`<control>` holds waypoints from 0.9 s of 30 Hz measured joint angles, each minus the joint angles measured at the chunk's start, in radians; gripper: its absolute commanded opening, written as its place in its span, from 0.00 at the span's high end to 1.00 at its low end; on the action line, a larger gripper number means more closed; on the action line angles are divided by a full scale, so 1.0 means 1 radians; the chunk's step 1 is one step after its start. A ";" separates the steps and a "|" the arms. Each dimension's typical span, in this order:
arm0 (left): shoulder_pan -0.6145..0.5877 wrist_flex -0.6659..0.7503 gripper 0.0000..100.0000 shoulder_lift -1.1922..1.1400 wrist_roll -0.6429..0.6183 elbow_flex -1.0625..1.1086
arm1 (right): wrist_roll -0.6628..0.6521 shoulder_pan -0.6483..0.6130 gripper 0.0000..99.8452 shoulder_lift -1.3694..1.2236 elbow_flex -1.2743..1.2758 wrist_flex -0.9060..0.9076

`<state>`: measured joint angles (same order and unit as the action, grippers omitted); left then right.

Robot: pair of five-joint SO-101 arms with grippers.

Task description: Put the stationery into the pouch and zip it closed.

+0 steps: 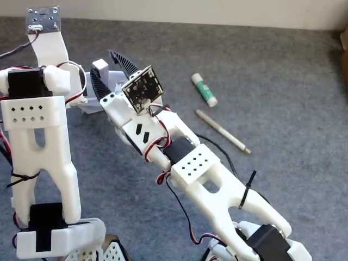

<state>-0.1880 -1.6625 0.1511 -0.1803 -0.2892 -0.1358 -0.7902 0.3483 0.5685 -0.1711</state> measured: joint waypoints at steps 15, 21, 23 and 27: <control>0.000 0.000 0.99 0.000 0.000 0.000 | 0.000 -0.006 0.83 0.187 -0.017 0.353; -0.002 0.000 0.99 0.000 0.000 0.000 | 0.000 -0.008 0.83 0.189 -0.115 0.505; -0.014 0.000 0.99 0.000 0.000 0.000 | 0.000 -0.006 0.83 0.189 -0.167 0.568; -0.035 0.000 0.99 0.000 0.000 0.000 | 0.000 0.060 0.83 0.178 -0.301 0.697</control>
<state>-0.2232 -1.6625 0.1511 -0.1803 -0.2892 -0.1358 -0.7304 0.5263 0.2677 0.5255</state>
